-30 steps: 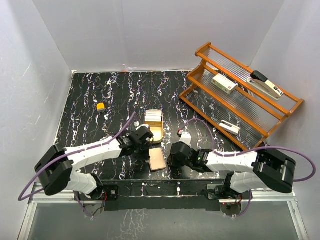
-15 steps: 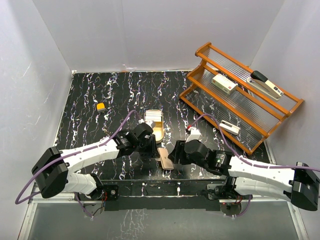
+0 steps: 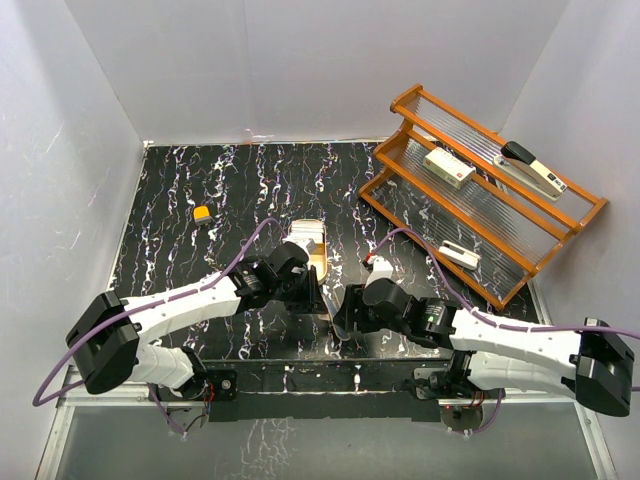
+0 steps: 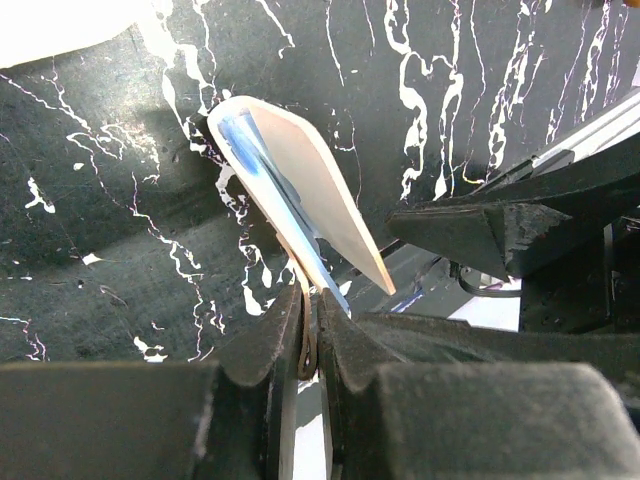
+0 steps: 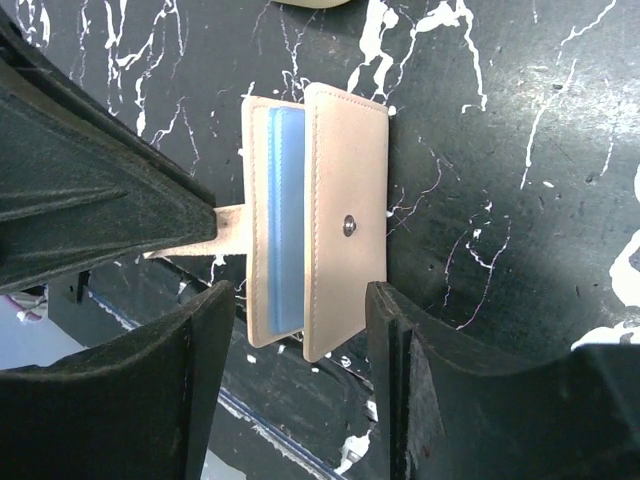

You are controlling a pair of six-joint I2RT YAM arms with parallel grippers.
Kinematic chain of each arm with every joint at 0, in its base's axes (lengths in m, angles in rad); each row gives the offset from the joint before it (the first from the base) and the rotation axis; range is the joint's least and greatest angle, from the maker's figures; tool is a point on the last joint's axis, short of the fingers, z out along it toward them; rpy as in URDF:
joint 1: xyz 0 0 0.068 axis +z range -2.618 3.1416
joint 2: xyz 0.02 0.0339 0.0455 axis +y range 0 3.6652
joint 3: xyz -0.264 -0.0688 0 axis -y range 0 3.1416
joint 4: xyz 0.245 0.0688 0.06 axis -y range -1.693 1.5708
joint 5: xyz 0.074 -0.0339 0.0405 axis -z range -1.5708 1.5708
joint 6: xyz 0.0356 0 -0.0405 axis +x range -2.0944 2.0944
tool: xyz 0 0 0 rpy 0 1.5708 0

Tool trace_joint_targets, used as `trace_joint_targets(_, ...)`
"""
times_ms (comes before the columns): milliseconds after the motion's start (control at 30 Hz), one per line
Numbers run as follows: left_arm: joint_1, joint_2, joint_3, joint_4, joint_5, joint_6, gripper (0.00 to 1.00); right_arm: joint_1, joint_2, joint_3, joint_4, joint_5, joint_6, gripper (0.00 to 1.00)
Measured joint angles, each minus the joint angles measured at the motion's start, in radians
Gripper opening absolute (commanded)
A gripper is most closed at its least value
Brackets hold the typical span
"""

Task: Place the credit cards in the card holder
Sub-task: Open the card holder at the center of the board.

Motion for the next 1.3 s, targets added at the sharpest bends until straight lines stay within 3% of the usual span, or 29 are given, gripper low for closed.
trace_joint_targets(167, 0.0, 0.0, 0.0, 0.0, 0.0, -0.001, 0.0, 0.0, 0.031, 0.001, -0.006, 0.032, 0.01, 0.38)
trace_joint_targets(367, 0.0, 0.0, 0.0, -0.012, -0.015, -0.003, 0.0, 0.0, 0.049, 0.001, -0.036, 0.09, 0.019, 0.14)
trace_joint_targets(433, 0.0, -0.001, -0.006, -0.029, -0.037, -0.009, 0.07, 0.0, 0.048, 0.001, -0.045, 0.114, 0.024, 0.11)
trace_joint_targets(533, 0.0, -0.007, -0.035, -0.057, -0.078, -0.02, 0.13, 0.0, 0.048, 0.001, -0.072, 0.151, 0.034, 0.08)
trace_joint_targets(733, 0.0, -0.032, -0.053, -0.159, -0.158, -0.031, 0.36, -0.002, 0.026, -0.029, -0.077, 0.173, 0.06, 0.06)
trace_joint_targets(967, 0.0, -0.087, -0.053, -0.254, -0.233, -0.038, 0.41, -0.003, -0.013, -0.087, -0.075, 0.185, 0.097, 0.06)
trace_joint_targets(1133, 0.0, -0.1, -0.07, -0.243, -0.221, -0.032, 0.64, -0.004, -0.011, -0.094, -0.069, 0.184, 0.109, 0.06)
trace_joint_targets(1300, 0.0, -0.095, -0.084, -0.162, -0.15, 0.002, 0.71, -0.004, -0.017, -0.107, -0.049, 0.179, 0.118, 0.06)
